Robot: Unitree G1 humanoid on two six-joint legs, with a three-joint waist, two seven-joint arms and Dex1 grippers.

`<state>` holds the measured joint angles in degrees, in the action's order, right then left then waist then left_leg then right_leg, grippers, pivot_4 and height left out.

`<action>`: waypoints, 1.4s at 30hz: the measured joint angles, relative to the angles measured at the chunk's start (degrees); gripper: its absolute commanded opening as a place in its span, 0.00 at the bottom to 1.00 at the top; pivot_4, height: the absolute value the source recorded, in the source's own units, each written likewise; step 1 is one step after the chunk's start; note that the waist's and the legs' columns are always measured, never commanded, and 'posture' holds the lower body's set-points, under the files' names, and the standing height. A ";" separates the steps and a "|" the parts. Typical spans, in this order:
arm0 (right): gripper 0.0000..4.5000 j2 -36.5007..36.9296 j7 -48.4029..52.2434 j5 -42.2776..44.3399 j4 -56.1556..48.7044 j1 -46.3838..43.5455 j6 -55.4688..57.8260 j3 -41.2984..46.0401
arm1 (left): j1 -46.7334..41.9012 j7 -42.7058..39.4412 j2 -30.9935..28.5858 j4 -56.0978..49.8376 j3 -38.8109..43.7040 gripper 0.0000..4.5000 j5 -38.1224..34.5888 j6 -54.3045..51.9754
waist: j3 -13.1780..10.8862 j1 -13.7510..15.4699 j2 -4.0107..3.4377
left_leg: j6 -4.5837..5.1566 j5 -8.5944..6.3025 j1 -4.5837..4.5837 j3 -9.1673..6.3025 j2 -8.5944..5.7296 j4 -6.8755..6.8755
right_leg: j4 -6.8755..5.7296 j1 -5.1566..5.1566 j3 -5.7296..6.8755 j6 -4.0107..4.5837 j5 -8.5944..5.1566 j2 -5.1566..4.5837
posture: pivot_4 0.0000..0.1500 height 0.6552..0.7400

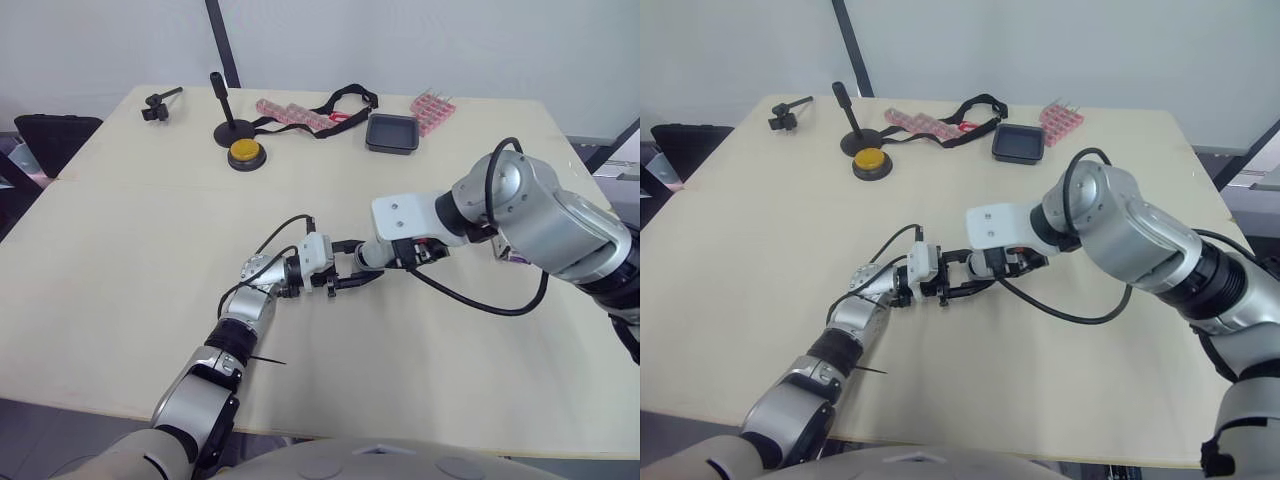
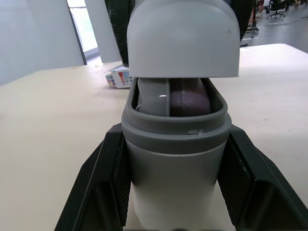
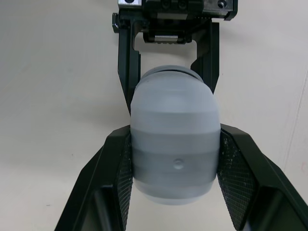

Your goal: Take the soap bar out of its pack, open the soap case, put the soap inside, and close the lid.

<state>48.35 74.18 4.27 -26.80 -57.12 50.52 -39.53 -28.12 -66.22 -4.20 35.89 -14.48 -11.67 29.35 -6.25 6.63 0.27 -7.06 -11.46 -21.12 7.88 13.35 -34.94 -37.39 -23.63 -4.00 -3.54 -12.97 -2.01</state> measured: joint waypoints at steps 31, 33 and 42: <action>0.99 -3.06 0.51 -3.33 2.19 -0.29 -0.27 -1.41 | 0.36 1.05 -0.46 -1.17 -0.27 0.43 0.16 -0.99 | 0.09 -0.36 0.03 | -0.01 -0.01 0.03 0.00 0.01 0.08 | 0.12 0.04 0.03 0.00 0.00 0.00 | 1.00 0.99; 0.99 -3.06 0.25 -3.43 2.19 -0.29 -0.27 -1.41 | 0.37 1.00 -0.46 -1.19 -0.27 0.43 0.16 -1.03 | 0.09 -0.36 0.03 | -0.01 -0.01 0.00 0.00 0.01 0.09 | 0.13 0.04 0.04 0.00 0.00 0.00 | 1.00 0.99; 0.99 -3.05 -0.08 -3.50 2.17 -0.29 -0.13 -1.41 | 0.54 1.01 -0.51 -1.45 -0.24 0.43 0.16 -1.20 | 0.09 -0.38 0.03 | -0.02 -0.02 0.00 0.00 0.01 0.10 | 0.13 0.04 0.03 0.00 0.00 -0.01 | 1.00 0.99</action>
<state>45.29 74.10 0.77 -24.64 -57.41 50.39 -40.93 -27.58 -65.21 -4.71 34.44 -14.72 -11.51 28.15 -6.16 6.26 0.30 -7.08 -11.48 -21.11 7.88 13.36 -34.84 -37.26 -23.59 -3.96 -3.54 -12.98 -2.02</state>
